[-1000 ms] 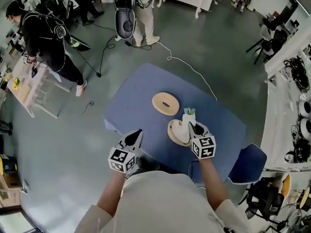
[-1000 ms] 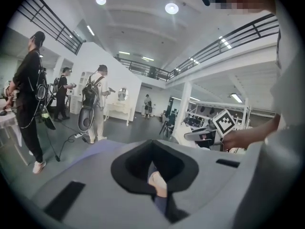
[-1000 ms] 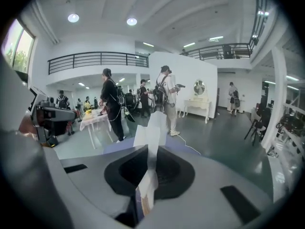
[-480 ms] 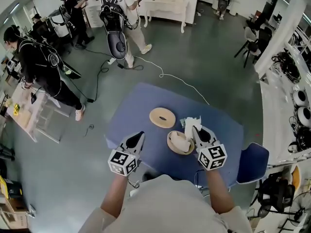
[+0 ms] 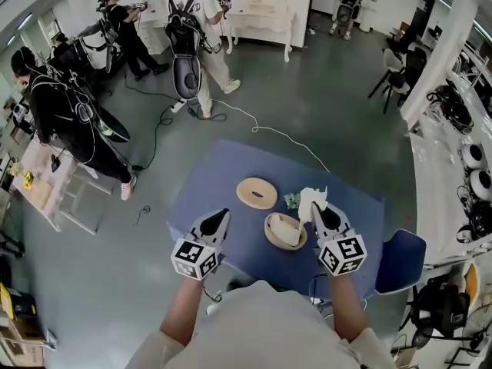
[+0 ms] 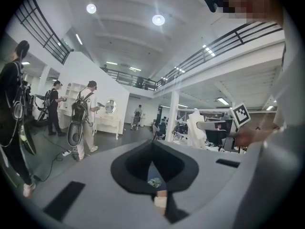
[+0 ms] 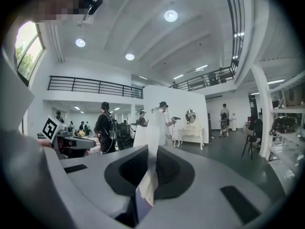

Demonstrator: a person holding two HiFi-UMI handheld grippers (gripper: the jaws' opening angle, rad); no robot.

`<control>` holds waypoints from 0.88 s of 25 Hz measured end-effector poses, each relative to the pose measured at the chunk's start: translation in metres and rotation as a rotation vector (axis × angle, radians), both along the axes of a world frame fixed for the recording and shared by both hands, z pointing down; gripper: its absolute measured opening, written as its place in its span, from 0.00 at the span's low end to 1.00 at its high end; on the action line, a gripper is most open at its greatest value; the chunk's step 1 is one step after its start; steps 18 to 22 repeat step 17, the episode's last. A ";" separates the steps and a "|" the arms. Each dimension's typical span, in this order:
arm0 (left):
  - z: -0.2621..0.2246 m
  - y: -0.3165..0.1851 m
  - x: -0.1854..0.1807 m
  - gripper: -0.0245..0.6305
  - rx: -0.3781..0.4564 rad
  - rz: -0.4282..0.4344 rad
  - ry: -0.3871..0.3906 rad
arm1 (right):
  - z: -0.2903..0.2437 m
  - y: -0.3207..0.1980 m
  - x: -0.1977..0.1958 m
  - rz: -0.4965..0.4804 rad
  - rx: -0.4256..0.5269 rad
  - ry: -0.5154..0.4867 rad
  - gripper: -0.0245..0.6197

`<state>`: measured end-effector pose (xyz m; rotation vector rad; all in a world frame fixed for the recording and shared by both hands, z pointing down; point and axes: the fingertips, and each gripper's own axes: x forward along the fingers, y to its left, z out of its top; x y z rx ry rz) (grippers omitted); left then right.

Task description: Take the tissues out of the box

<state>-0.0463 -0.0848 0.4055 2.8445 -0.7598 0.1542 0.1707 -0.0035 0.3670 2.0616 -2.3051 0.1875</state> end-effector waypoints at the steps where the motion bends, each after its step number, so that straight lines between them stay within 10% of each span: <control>1: -0.001 0.000 0.001 0.05 0.004 0.001 0.003 | -0.001 0.000 0.001 0.001 0.004 -0.001 0.10; 22: -0.016 -0.002 0.005 0.05 0.027 -0.016 0.023 | -0.010 -0.005 0.003 -0.010 0.026 -0.004 0.10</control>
